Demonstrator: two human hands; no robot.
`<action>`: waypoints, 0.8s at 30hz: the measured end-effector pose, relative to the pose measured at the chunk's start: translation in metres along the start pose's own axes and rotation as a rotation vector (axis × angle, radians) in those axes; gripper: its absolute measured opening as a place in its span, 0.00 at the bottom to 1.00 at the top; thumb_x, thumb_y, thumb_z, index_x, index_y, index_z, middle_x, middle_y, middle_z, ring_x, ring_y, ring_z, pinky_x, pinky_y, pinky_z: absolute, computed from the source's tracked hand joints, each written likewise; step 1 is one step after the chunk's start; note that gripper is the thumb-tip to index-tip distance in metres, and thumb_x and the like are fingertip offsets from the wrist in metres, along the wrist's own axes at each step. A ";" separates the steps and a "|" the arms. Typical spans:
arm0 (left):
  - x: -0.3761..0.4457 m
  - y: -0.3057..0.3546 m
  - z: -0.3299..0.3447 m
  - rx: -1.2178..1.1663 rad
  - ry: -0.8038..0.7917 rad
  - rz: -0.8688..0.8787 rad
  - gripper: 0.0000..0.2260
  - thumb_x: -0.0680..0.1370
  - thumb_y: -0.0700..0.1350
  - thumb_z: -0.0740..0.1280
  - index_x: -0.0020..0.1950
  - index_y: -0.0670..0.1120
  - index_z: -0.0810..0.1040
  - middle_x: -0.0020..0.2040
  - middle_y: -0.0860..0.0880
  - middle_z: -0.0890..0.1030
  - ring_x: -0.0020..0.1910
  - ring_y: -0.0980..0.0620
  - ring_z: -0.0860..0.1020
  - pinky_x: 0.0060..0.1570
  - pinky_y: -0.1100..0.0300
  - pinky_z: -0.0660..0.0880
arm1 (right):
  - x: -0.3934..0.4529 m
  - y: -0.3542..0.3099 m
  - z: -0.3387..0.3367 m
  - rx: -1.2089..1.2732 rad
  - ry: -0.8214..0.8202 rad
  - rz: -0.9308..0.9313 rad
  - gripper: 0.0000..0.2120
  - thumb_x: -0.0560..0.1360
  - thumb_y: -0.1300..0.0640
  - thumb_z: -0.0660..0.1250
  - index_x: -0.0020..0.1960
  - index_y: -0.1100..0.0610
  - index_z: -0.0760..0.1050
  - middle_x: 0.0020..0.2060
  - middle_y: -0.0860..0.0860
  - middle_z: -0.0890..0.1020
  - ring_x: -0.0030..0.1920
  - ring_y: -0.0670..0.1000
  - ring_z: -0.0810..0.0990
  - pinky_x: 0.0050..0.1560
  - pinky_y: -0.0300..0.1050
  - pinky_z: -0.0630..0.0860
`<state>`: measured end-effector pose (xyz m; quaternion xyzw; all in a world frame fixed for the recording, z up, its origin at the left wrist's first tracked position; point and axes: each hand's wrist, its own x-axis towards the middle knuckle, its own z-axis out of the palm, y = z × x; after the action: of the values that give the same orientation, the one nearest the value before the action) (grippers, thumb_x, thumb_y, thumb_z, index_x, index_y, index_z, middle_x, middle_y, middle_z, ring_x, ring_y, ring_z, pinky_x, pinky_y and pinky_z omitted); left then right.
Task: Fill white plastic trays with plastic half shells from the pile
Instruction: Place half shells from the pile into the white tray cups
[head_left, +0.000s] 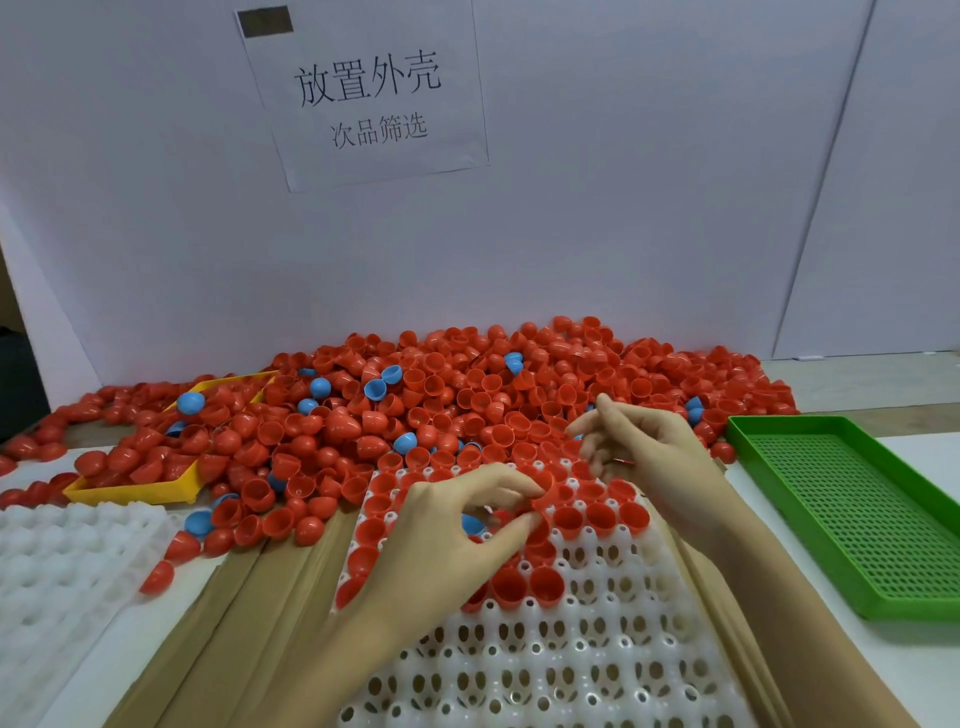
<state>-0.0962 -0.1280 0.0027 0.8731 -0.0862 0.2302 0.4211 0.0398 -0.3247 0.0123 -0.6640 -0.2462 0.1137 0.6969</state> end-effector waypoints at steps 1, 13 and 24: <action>0.002 0.000 0.002 0.013 -0.015 0.021 0.10 0.76 0.46 0.76 0.53 0.61 0.85 0.48 0.65 0.85 0.50 0.64 0.83 0.51 0.72 0.76 | 0.001 0.001 -0.003 0.011 0.024 0.004 0.20 0.82 0.44 0.63 0.50 0.58 0.87 0.39 0.55 0.84 0.38 0.51 0.82 0.41 0.38 0.80; 0.016 0.011 0.040 0.644 -0.351 0.465 0.03 0.74 0.46 0.76 0.45 0.48 0.84 0.44 0.54 0.81 0.44 0.56 0.76 0.49 0.64 0.77 | 0.005 0.007 -0.008 0.036 0.066 0.017 0.20 0.83 0.46 0.64 0.52 0.62 0.85 0.38 0.55 0.84 0.37 0.50 0.81 0.40 0.39 0.79; 0.009 0.012 0.040 0.628 -0.355 0.427 0.11 0.83 0.52 0.63 0.54 0.48 0.82 0.50 0.54 0.80 0.49 0.55 0.76 0.53 0.61 0.77 | 0.010 0.016 -0.015 0.046 0.057 0.000 0.19 0.84 0.47 0.63 0.51 0.59 0.87 0.39 0.55 0.84 0.38 0.51 0.81 0.42 0.40 0.79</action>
<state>-0.0794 -0.1660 -0.0064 0.9476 -0.2622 0.1736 0.0559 0.0578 -0.3314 -0.0011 -0.6508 -0.2237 0.1003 0.7185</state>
